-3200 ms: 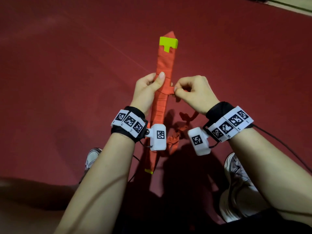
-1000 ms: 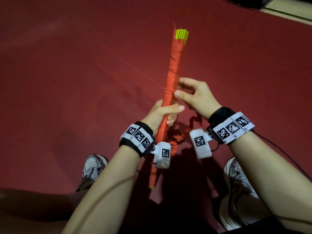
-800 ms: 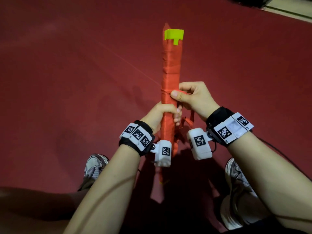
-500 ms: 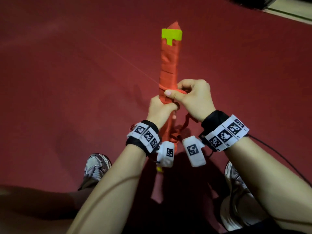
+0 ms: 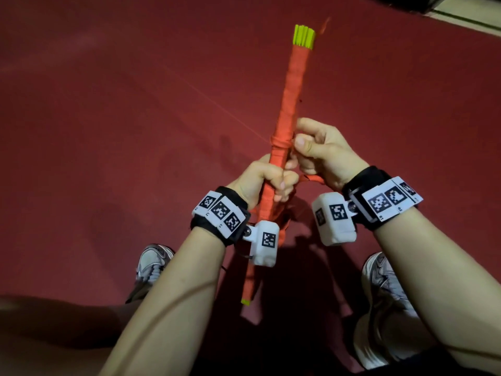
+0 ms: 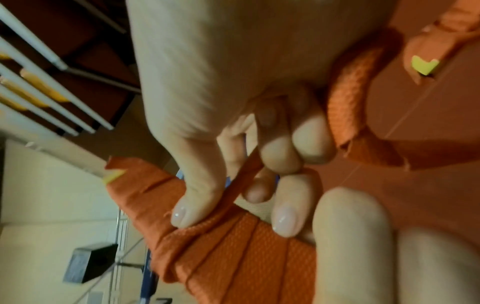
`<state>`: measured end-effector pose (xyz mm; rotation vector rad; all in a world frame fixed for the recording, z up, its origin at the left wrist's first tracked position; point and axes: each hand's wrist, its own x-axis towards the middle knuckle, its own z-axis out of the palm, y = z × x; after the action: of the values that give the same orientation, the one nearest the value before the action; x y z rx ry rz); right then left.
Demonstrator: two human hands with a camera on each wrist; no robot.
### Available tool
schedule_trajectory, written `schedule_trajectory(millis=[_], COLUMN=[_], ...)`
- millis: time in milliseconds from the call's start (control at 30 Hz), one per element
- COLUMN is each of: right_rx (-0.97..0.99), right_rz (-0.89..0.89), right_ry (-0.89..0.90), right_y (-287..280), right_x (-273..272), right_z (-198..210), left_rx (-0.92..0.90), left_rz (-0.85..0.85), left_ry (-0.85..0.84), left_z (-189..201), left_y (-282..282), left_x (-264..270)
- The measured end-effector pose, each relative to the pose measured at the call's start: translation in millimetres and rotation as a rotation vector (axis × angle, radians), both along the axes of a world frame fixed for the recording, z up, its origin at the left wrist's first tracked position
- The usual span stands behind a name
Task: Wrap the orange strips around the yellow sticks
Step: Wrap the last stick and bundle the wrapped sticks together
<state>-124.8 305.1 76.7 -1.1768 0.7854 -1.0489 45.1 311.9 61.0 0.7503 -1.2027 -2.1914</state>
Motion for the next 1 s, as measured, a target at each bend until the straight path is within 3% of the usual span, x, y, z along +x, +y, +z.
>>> schedule_trajectory(millis=[133,267,433,500,700,1000], right_rx=[-0.159,-0.306,-0.329,-0.336,-0.278,-0.036], right_rz=[-0.035,-0.285,-0.558,-0.545,-0.28,0.081], right_ry=[0.297,0.63,0.824,0.787,0.521,0.085], right_y=[4,3,-1,-2,-5,2], right_x=[0,13,17,15,0,-8], right_z=[9,9,5,4,8,-9], left_rx=[0.04,0.138,-0.139,-0.232,-0.263,-0.154], left_rz=[-0.052,0.138,0.498,0.588,0.582,0.209], left_ry=[0.034,0.059,-0.277,-0.371,-0.262,-0.218], left_z=[-3,-4,-29,-35,-27,-15], left_y=[0,-3,-1,3,6,6], left_x=[0,-5,-18,-18,-9,-6])
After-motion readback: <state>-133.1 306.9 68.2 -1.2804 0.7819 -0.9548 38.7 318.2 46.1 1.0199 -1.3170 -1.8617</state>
